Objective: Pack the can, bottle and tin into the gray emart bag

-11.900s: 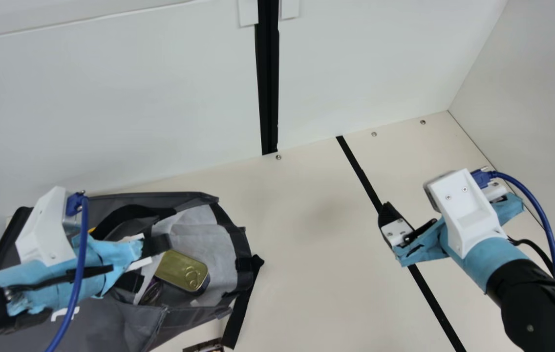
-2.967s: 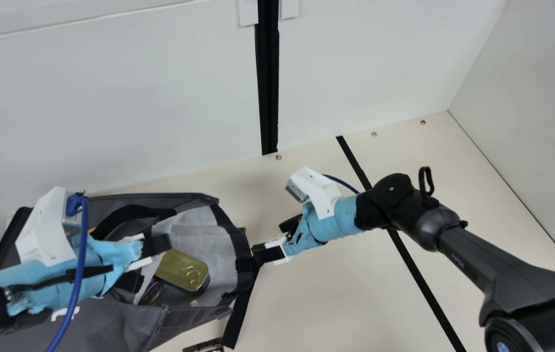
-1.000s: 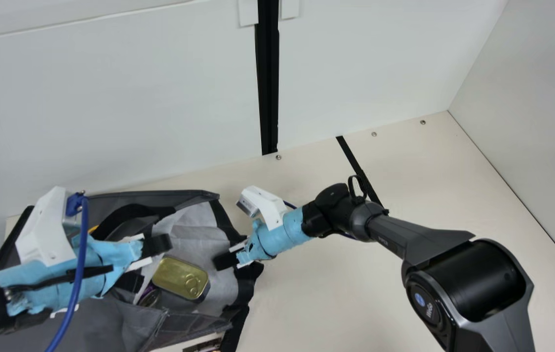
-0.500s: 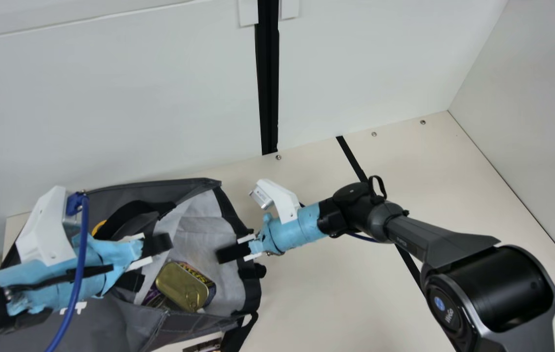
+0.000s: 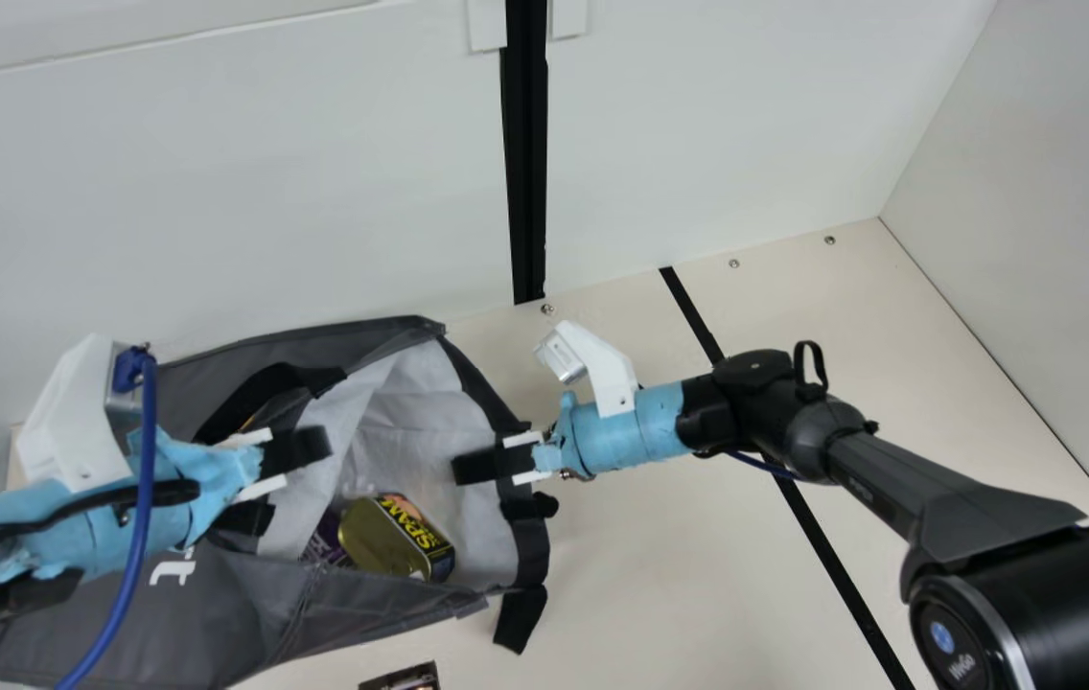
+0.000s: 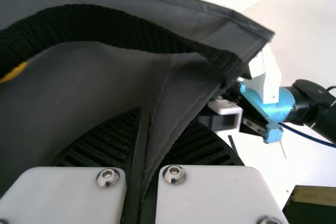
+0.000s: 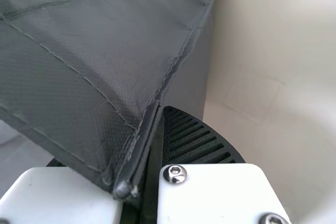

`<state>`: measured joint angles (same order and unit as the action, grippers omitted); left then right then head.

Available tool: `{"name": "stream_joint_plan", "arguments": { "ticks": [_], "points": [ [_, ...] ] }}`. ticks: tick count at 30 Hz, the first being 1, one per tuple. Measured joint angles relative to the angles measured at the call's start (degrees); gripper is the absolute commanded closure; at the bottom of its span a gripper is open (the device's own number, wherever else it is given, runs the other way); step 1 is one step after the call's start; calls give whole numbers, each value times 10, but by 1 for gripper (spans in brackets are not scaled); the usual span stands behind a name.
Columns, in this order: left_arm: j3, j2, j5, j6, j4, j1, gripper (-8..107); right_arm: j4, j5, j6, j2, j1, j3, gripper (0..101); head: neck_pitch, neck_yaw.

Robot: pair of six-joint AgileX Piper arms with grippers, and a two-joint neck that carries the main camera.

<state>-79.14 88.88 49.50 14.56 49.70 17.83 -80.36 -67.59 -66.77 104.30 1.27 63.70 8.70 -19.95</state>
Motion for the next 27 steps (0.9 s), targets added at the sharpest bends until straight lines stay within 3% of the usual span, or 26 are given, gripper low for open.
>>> {"name": "stream_joint_plan", "arguments": {
  "ticks": [8, 19, 27],
  "points": [
    [-27, 8, 19, 45, 21, -17, 89, -12, -22, 12, -58, 31, -33, 101, 0, 1],
    [-65, 17, 41, 100, 53, -31, 89, -49, -24, 39, -155, 29, -88, 101, 0, 0],
    [-95, 16, 53, 120, 63, -32, 89, -64, -24, 71, -231, 27, -107, 101, 0, 1]
  ]
}}
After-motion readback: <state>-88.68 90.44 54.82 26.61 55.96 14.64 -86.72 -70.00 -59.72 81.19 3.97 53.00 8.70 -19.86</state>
